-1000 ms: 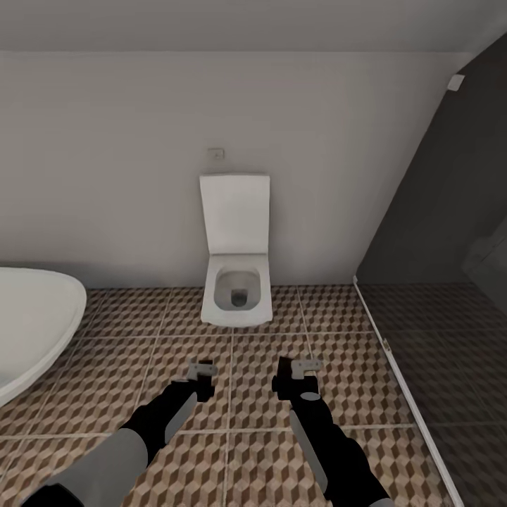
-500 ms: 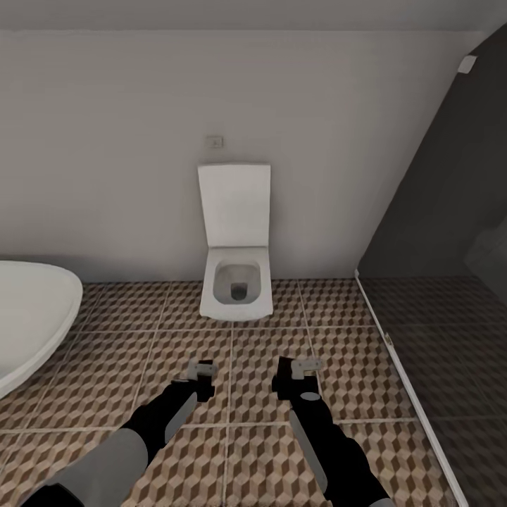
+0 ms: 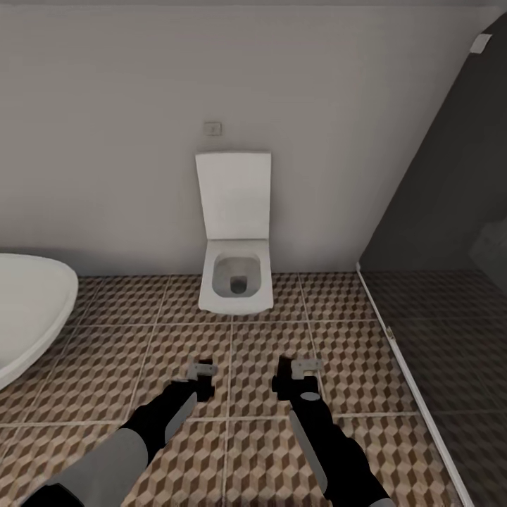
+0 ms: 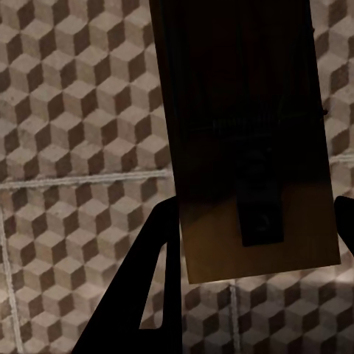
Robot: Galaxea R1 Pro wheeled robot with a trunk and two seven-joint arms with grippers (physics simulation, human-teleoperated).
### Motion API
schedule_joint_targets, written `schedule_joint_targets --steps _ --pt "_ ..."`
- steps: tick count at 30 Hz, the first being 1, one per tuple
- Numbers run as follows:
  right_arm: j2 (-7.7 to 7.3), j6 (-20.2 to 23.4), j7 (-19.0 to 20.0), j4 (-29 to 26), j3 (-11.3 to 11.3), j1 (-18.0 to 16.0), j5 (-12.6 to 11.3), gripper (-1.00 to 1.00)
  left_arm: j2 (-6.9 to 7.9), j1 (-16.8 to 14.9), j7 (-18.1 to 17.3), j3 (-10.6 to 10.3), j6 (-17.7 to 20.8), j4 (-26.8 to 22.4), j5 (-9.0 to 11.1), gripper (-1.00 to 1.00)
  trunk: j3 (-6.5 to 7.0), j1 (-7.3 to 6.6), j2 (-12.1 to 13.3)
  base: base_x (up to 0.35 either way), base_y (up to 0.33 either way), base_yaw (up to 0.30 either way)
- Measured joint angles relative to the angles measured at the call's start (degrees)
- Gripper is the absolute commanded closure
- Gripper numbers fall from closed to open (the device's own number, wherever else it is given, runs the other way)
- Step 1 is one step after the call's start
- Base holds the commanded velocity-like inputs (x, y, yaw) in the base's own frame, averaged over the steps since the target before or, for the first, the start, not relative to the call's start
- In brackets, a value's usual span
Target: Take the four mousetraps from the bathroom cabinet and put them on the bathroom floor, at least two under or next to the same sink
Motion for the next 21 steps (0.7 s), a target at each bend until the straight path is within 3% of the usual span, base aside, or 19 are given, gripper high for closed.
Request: schedule_joint_targets --steps 21 --pt "0.00 -0.1 0.0 0.0 0.0 0.0 0.0 1.00 0.00 0.0 0.0 0.0 0.0 0.0 0.0 1.00 -5.67 4.61 -8.4 0.000 0.000 0.000"
